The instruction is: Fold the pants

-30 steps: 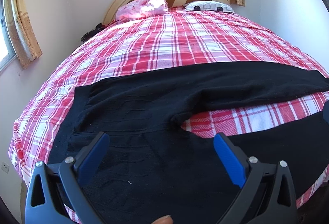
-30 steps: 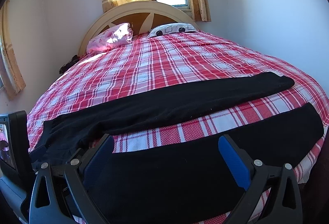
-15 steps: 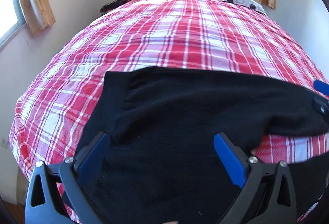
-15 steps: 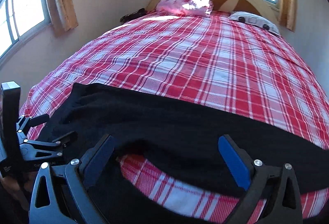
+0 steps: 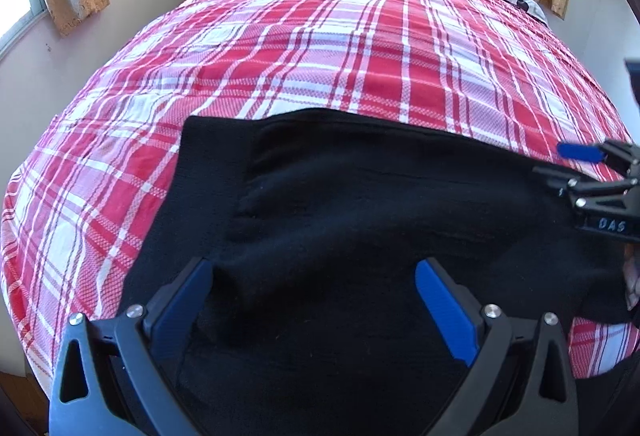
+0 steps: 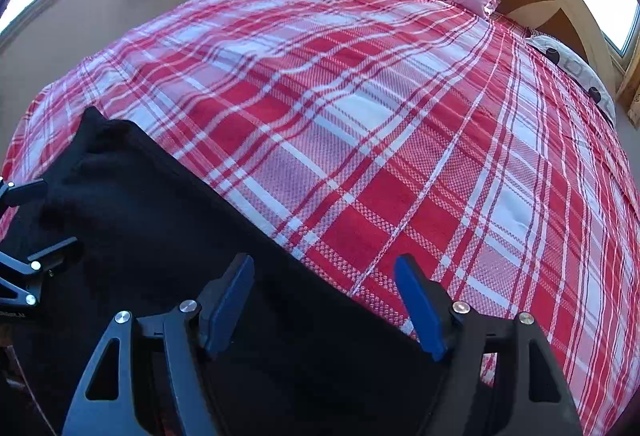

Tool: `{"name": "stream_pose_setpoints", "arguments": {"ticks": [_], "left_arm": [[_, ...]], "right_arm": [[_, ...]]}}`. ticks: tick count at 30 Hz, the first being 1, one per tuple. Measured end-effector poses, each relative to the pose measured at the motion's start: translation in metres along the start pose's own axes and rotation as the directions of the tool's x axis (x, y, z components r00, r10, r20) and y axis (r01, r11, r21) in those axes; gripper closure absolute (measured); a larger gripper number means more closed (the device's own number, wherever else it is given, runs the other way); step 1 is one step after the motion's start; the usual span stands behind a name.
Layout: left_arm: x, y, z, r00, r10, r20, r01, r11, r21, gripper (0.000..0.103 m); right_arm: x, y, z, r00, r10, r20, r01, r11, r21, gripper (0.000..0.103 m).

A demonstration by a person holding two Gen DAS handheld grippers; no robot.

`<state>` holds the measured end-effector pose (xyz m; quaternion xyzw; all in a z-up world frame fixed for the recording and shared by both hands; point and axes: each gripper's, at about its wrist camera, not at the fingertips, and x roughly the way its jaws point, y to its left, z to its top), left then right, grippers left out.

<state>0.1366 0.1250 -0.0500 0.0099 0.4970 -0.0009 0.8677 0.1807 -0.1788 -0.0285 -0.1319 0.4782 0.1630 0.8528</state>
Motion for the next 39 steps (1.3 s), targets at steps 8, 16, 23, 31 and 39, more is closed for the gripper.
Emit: {"name": "stream_pose_setpoints", "arguments": {"ticks": [8,16,23,31,39], "left_arm": [[-0.007,0.018,0.002,0.999,-0.04,0.013,0.041,0.998,-0.045,0.0],[-0.028,0.039,-0.012,0.997,-0.052,0.051,0.056,0.996,-0.072,0.0],[-0.052,0.064,-0.029,0.986,-0.136,0.099,0.148,0.981,-0.123,0.0],[-0.064,0.052,-0.018,0.973,-0.206,0.099,0.217,0.97,-0.113,0.0],[-0.032,0.023,0.02,0.976,-0.217,-0.021,0.213,0.968,-0.135,0.0]], "right_arm": [[0.006,-0.003,-0.009,0.985,0.174,-0.015,-0.173,0.984,0.049,0.099],[-0.064,0.024,-0.03,0.977,0.179,0.114,-0.181,0.983,0.008,0.099],[-0.121,0.071,-0.081,0.958,0.225,0.18,-0.225,0.974,-0.019,0.099],[-0.099,0.138,-0.158,0.983,0.133,0.13,-0.116,0.984,-0.136,0.099],[-0.094,0.137,-0.166,0.979,0.095,0.182,-0.073,0.989,-0.126,0.099]]}}
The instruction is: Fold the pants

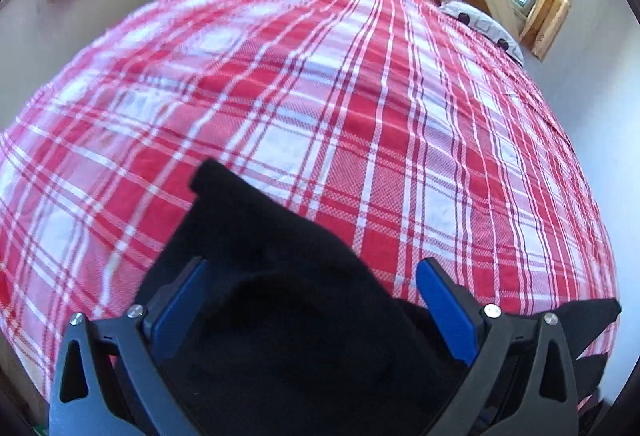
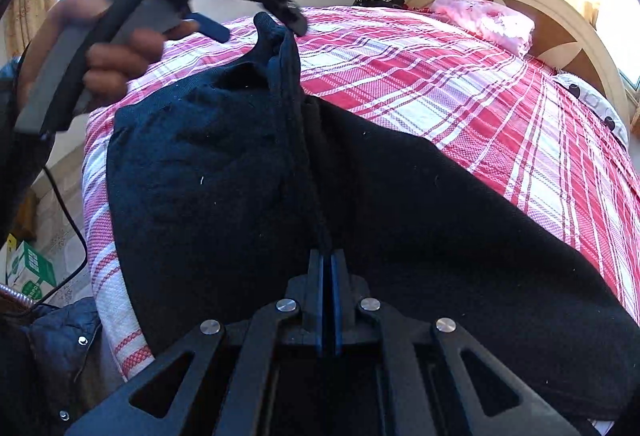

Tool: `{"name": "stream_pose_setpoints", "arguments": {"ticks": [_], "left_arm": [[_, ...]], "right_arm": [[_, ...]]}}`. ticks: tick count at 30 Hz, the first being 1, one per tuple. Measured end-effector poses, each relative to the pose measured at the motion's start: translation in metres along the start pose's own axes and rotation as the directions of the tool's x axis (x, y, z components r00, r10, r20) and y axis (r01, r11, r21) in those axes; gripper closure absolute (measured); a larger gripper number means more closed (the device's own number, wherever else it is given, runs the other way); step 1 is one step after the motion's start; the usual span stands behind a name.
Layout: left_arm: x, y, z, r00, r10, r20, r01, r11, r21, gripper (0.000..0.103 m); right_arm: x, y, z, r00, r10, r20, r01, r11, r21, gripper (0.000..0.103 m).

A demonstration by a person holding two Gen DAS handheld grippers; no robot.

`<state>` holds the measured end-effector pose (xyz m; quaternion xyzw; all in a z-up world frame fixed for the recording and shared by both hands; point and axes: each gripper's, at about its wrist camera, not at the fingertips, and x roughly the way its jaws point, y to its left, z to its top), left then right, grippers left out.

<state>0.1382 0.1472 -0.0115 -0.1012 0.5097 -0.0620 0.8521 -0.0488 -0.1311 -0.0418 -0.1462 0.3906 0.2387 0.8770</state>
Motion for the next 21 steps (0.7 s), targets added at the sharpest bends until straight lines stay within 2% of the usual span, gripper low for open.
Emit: {"name": "stream_pose_setpoints", "arguments": {"ticks": [2,3,5,7,8,9,10,13,16,21], "left_arm": [[0.01,-0.001,0.003,0.999,-0.029,-0.042,0.028,0.999,-0.03,0.0],[0.016,0.0,0.005,0.998,-0.018,-0.057,0.016,0.999,-0.043,0.0],[0.019,-0.001,0.004,0.999,0.021,-0.041,-0.022,0.999,-0.03,0.012],[0.024,0.001,0.003,0.998,0.051,-0.037,-0.051,0.999,-0.01,0.036],[0.026,0.005,0.002,0.999,0.027,-0.04,-0.028,0.999,-0.02,0.044],[0.027,0.01,0.002,0.999,-0.004,-0.04,0.003,0.999,-0.033,0.06],[0.026,0.015,0.001,0.999,-0.035,-0.035,0.033,0.998,-0.05,0.071],[0.015,0.028,-0.001,0.996,-0.092,0.003,0.092,0.992,-0.086,0.088],[-0.018,0.037,-0.01,0.981,-0.17,0.098,0.178,0.981,-0.083,0.089],[-0.075,0.047,-0.044,0.963,-0.178,0.204,0.184,0.983,-0.012,0.089]], "right_arm": [[0.0,0.004,-0.002,1.0,-0.016,0.009,0.016,1.0,-0.017,0.099],[0.0,0.006,-0.002,1.0,-0.025,0.013,0.026,0.999,-0.031,0.099],[0.0,0.011,-0.004,0.999,-0.044,0.018,0.045,0.997,-0.055,0.099],[-0.001,0.012,-0.004,0.999,-0.049,0.024,0.05,0.997,-0.055,0.099],[-0.001,0.011,-0.004,0.998,-0.049,0.029,0.051,0.997,-0.05,0.099],[-0.001,0.01,-0.005,0.998,-0.052,0.034,0.053,0.998,-0.046,0.099],[-0.002,0.011,-0.006,0.998,-0.055,0.038,0.057,0.998,-0.041,0.099],[-0.012,0.004,-0.003,0.997,-0.043,0.068,0.042,0.999,0.016,0.099],[-0.036,-0.006,0.006,0.989,-0.039,0.14,0.026,0.995,0.092,0.099],[-0.077,0.005,0.016,0.978,-0.03,0.206,0.01,0.996,0.094,0.099]]}}
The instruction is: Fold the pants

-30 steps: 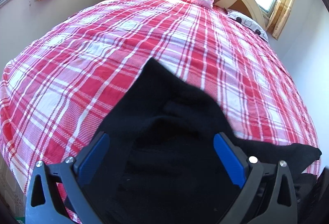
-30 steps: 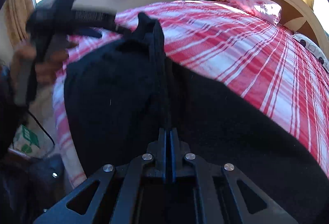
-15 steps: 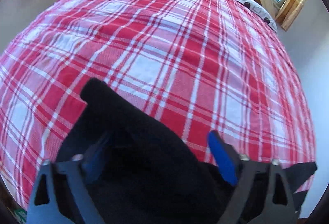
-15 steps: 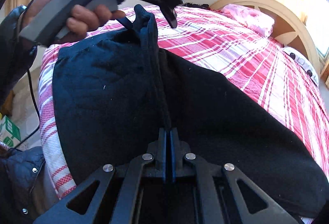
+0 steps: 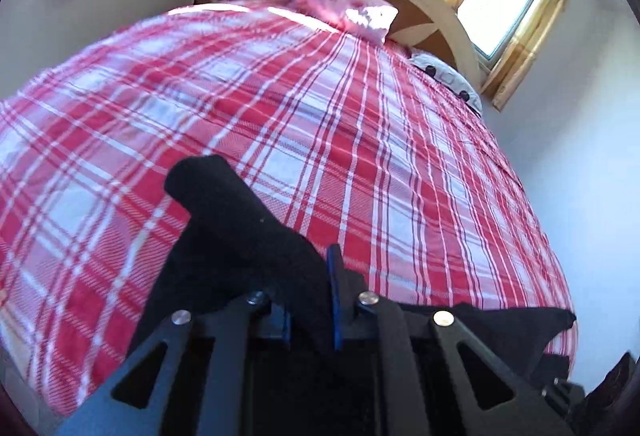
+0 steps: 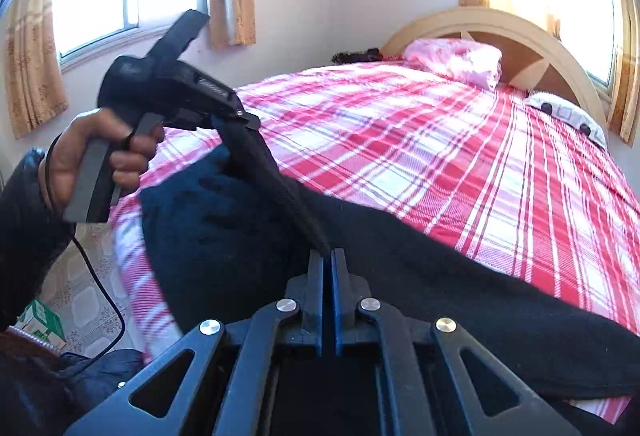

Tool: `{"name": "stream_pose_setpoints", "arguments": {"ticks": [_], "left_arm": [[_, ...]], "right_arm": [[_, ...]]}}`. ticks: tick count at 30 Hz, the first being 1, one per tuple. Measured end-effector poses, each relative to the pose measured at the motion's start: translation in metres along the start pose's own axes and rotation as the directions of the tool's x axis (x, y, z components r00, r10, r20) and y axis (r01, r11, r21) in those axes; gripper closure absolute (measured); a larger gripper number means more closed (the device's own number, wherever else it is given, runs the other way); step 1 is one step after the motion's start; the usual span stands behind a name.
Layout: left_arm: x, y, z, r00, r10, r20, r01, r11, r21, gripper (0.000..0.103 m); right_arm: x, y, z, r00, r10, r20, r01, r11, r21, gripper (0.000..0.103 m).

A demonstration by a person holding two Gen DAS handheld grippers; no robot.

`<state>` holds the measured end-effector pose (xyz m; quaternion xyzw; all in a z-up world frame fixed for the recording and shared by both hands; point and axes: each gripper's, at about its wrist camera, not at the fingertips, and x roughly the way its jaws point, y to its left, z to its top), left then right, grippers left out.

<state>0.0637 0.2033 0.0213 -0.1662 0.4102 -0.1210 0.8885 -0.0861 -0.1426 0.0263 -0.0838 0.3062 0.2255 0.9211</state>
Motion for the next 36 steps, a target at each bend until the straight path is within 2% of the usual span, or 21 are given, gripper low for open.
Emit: {"name": "stream_pose_setpoints", "arguments": {"ticks": [4,8,11,13,15,17,18,21,23,26,27,29,30,32,34,36], "left_arm": [[-0.025,0.01,-0.029,0.998,0.058,0.02,-0.06,0.997,0.057,0.089],[-0.02,0.028,-0.058,0.99,0.14,-0.01,-0.139,0.988,0.063,0.089],[-0.01,0.04,-0.077,0.982,0.186,-0.042,-0.183,0.981,0.056,0.088],[-0.004,0.044,-0.088,0.974,0.222,-0.051,-0.219,0.974,0.054,0.082],[-0.01,0.045,-0.097,0.974,0.226,-0.01,-0.225,0.972,0.067,0.081],[-0.013,0.042,-0.101,0.965,0.261,0.009,-0.26,0.959,0.111,0.075],[-0.015,0.04,-0.103,0.96,0.278,0.018,-0.278,0.952,0.132,0.067],[-0.032,0.044,-0.107,0.935,0.348,0.074,-0.356,0.921,0.161,0.032],[-0.046,0.05,-0.106,0.908,0.399,0.132,-0.416,0.895,0.163,0.028],[-0.066,0.055,-0.098,0.877,0.439,0.195,-0.469,0.871,0.149,0.028],[-0.071,0.053,-0.094,0.872,0.438,0.221,-0.473,0.87,0.141,0.028],[-0.076,0.045,-0.086,0.88,0.399,0.257,-0.443,0.885,0.144,0.028],[-0.074,0.038,-0.083,0.888,0.372,0.27,-0.423,0.892,0.161,0.026],[-0.062,0.023,-0.079,0.89,0.354,0.289,-0.417,0.887,0.196,0.024],[-0.043,0.012,-0.074,0.892,0.354,0.282,-0.417,0.885,0.207,0.024],[-0.025,0.008,-0.072,0.897,0.358,0.259,-0.41,0.892,0.191,0.024]], "right_arm": [[-0.016,0.027,-0.013,0.999,0.04,-0.029,-0.041,0.999,-0.023,0.099],[-0.017,0.057,-0.038,0.996,0.055,-0.072,-0.059,0.996,-0.062,0.099],[-0.011,0.084,-0.059,0.994,-0.011,-0.107,-0.007,0.986,-0.164,0.099],[-0.003,0.096,-0.073,0.989,-0.073,-0.128,0.043,0.973,-0.226,0.099],[0.005,0.097,-0.085,0.984,-0.093,-0.153,0.059,0.975,-0.216,0.099],[0.007,0.092,-0.09,0.983,-0.096,-0.158,0.065,0.979,-0.195,0.099],[0.007,0.092,-0.093,0.984,-0.103,-0.145,0.074,0.978,-0.195,0.099],[0.009,0.089,-0.092,0.984,-0.109,-0.14,0.082,0.979,-0.187,0.097],[0.008,0.087,-0.093,0.985,-0.094,-0.144,0.069,0.983,-0.169,0.094],[0.004,0.08,-0.09,0.987,-0.029,-0.159,0.013,0.995,-0.1,0.085],[-0.003,0.07,-0.087,0.987,0.035,-0.154,-0.039,0.999,-0.025,0.082],[-0.015,0.053,-0.08,0.987,0.122,-0.1,-0.113,0.989,0.092,0.069],[-0.027,0.037,-0.073,0.986,0.165,-0.038,-0.156,0.973,0.17,0.065],[-0.04,0.013,-0.061,0.979,0.2,0.045,-0.205,0.942,0.267,0.038],[-0.047,-0.022,-0.045,0.966,0.208,0.153,-0.252,0.886,0.388,0.034],[-0.036,-0.048,-0.03,0.96,0.215,0.181,-0.276,0.839,0.468,0.034]]}}
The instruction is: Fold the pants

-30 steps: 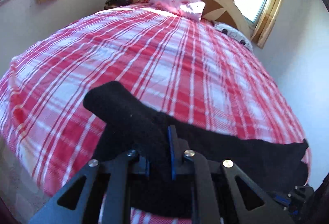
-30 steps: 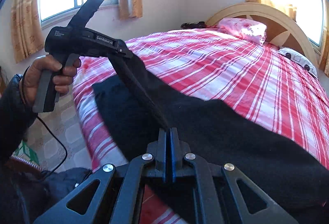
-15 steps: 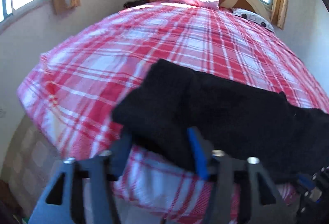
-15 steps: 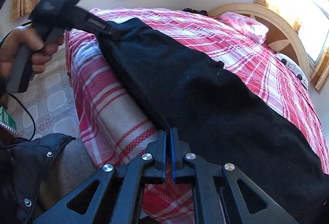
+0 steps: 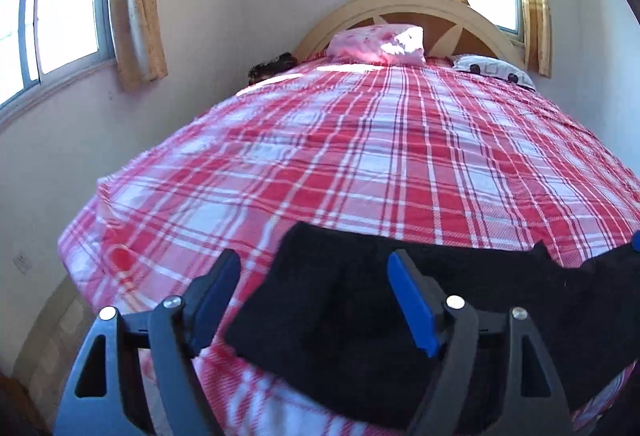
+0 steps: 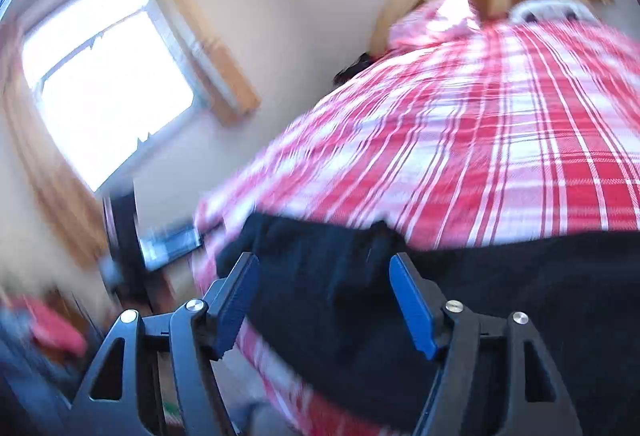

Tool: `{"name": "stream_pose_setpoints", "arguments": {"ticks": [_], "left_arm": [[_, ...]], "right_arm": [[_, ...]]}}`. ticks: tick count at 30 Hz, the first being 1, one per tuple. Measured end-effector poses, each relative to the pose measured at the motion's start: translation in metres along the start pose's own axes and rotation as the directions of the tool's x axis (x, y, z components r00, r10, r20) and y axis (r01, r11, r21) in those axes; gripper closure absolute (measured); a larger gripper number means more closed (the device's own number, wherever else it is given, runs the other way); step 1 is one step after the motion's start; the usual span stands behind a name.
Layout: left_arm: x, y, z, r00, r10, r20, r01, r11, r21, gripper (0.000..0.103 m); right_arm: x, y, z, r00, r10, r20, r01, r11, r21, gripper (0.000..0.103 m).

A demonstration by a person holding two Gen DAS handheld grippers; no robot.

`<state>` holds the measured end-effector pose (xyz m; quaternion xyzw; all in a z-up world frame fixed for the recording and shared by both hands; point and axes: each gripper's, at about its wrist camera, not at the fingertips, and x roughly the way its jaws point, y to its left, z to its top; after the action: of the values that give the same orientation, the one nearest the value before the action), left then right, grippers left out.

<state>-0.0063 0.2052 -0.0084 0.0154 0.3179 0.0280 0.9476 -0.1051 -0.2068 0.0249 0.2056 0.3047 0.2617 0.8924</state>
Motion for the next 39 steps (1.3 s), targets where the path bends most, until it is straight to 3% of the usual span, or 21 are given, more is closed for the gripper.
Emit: {"name": "stream_pose_setpoints", "arguments": {"ticks": [2,7,10,14,17,21,23,25,28,31,33,35,37,39], "left_arm": [[0.013,-0.006,-0.007,0.999,0.031,-0.043,-0.032,0.999,-0.009,0.024],[0.028,-0.004,-0.044,0.989,0.085,-0.118,-0.086,0.996,0.002,0.024],[0.021,-0.003,-0.055,0.993,0.099,-0.068,-0.1,0.995,-0.019,0.017],[0.021,-0.006,-0.053,0.991,0.12,-0.065,-0.122,0.992,-0.026,0.014],[0.023,-0.006,-0.052,0.99,0.126,-0.068,-0.128,0.992,-0.02,0.013],[0.025,-0.003,-0.053,0.988,0.139,-0.071,-0.14,0.99,-0.018,0.006],[0.028,0.002,-0.053,0.987,0.142,-0.082,-0.145,0.989,-0.04,0.0],[0.032,0.01,-0.054,0.989,0.103,-0.108,-0.114,0.989,-0.093,0.0],[0.034,0.018,-0.055,0.99,0.055,-0.13,-0.074,0.987,-0.144,0.0],[0.033,0.016,-0.056,0.99,0.063,-0.127,-0.083,0.985,-0.154,0.0],[0.031,0.012,-0.055,0.988,0.091,-0.126,-0.109,0.983,-0.145,0.0],[0.029,0.008,-0.054,0.984,0.12,-0.129,-0.138,0.98,-0.14,0.0],[0.029,0.005,-0.054,0.98,0.149,-0.13,-0.166,0.978,-0.129,0.0],[0.029,0.002,-0.053,0.977,0.169,-0.13,-0.184,0.976,-0.115,0.0]], "right_arm": [[0.018,-0.016,0.018,1.0,0.002,-0.015,0.0,0.997,0.078,0.034],[0.089,-0.04,0.028,0.981,0.13,-0.147,-0.096,0.971,0.218,0.034],[0.124,-0.04,0.022,0.963,0.097,-0.25,-0.045,0.977,0.207,0.034],[0.136,-0.026,0.018,0.942,0.13,-0.309,-0.083,0.984,0.16,0.034],[0.147,-0.03,0.025,0.941,0.126,-0.314,-0.073,0.981,0.177,0.034],[0.172,-0.057,0.037,0.944,0.179,-0.278,-0.084,0.943,0.321,0.034],[0.171,-0.073,0.047,0.963,0.211,-0.166,-0.126,0.902,0.413,0.034],[0.158,-0.096,0.058,0.989,0.143,-0.04,-0.108,0.877,0.467,0.034],[0.142,-0.108,0.059,0.989,0.143,-0.043,-0.1,0.846,0.523,0.035],[0.083,-0.085,0.064,1.0,0.008,0.005,-0.01,0.936,0.352,0.035],[0.031,-0.081,0.059,0.993,-0.084,0.084,0.055,0.952,0.301,0.035],[-0.024,-0.093,0.051,0.971,-0.185,0.152,0.131,0.941,0.31,0.035],[-0.09,-0.117,0.043,0.92,-0.333,0.208,0.245,0.901,0.359,0.035],[-0.147,-0.141,0.033,0.854,-0.453,0.258,0.325,0.85,0.415,0.035]]}}
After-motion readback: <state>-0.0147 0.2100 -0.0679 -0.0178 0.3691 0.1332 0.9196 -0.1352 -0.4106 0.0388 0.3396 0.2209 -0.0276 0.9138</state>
